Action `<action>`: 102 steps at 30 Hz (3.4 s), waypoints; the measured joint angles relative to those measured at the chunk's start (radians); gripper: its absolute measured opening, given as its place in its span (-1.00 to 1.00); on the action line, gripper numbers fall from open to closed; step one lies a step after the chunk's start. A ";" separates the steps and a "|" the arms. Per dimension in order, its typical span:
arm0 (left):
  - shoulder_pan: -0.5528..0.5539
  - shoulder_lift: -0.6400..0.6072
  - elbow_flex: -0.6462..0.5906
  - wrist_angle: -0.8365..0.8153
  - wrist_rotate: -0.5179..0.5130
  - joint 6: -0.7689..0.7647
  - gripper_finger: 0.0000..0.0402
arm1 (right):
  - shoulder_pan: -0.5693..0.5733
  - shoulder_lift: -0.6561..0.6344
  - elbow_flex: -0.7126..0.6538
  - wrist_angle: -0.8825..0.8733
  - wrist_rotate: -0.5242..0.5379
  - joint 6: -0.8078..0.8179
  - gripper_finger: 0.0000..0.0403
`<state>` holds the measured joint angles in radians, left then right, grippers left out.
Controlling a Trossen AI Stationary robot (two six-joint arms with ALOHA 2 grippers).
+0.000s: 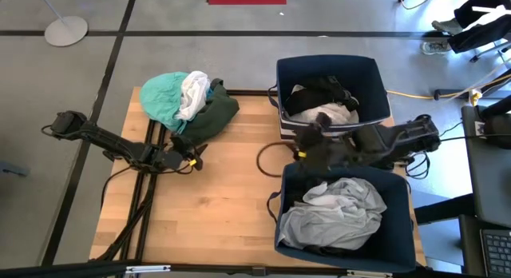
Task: Sort clothes
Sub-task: Put the green long sleeve into the bottom blue laundry organizer
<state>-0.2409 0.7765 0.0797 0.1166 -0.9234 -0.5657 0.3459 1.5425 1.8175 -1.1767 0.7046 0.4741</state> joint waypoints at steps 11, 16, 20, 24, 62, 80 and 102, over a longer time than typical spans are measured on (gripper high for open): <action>0.005 0.005 0.036 -0.048 0.002 0.051 -0.04 | -0.253 0.112 0.000 0.500 -0.330 -0.494 0.00; 0.002 0.002 0.035 -0.145 0.099 0.015 -0.04 | -0.322 0.202 0.000 0.663 -0.335 -0.569 0.00; 0.001 0.002 0.035 -0.196 0.201 -0.018 -0.04 | -0.375 0.284 0.001 0.778 -0.362 -0.614 0.00; -0.020 0.002 0.035 -0.232 0.274 -0.092 -0.04 | -0.428 0.371 0.000 0.901 -0.370 -0.618 0.00; -0.110 0.002 0.006 -0.293 0.259 -0.183 -0.04 | -0.588 0.731 0.049 1.289 -0.529 -0.590 0.00; -0.111 0.002 0.006 -0.293 0.259 -0.187 -0.04 | -0.476 0.816 0.134 1.275 -0.480 -0.635 0.00; -0.110 0.002 0.006 -0.293 0.259 -0.194 -0.04 | -0.563 0.936 0.139 1.343 -0.383 -0.531 0.00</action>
<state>-0.3510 0.7786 0.0860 -0.1761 -0.6647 -0.7593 -0.2173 2.4788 1.9560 0.1668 0.3219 -0.0569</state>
